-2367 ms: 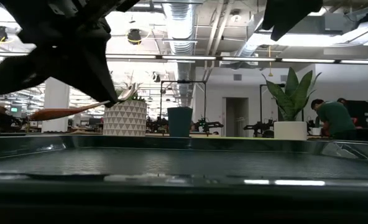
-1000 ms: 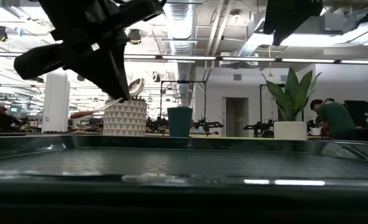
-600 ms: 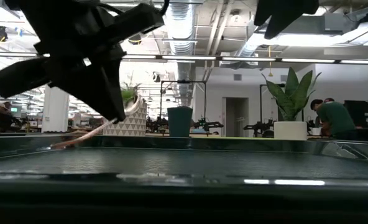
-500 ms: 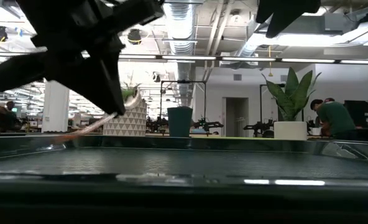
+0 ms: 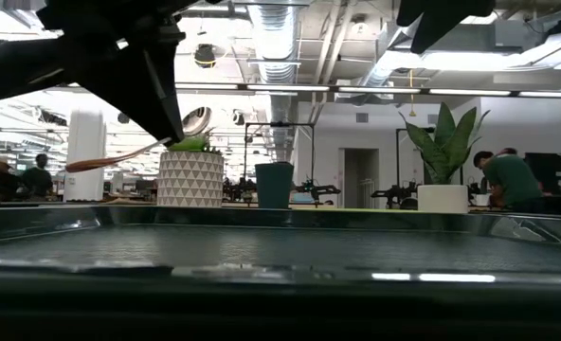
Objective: Pick and place plate/cup/fork/spoon on tray
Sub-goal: Put the orange spoon on the left side of the black serving tray
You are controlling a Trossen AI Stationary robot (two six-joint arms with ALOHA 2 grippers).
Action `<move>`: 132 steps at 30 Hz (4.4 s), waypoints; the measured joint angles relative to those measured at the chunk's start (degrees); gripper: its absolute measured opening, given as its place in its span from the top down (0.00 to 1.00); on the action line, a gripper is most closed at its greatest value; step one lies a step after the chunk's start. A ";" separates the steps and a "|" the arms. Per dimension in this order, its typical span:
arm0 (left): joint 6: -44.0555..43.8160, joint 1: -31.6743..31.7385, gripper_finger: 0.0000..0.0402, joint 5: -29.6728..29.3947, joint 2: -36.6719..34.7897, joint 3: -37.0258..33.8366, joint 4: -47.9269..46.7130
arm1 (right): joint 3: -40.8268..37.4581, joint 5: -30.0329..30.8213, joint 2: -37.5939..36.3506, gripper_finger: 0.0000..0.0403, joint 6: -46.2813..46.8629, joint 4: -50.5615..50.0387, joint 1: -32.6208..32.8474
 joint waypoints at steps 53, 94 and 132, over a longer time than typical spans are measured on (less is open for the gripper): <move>6.93 -1.85 1.00 -9.43 -0.50 0.02 6.00 | -18.64 -6.36 12.00 0.40 -11.68 69.39 -11.20; -4.00 -13.35 0.53 -4.27 -8.49 0.02 -26.72 | -18.56 -13.44 13.07 0.99 -7.26 69.15 -12.46; -15.57 -18.92 0.49 -6.87 -11.52 -0.39 -34.50 | 8.57 -17.77 37.09 0.99 -3.45 56.31 -12.11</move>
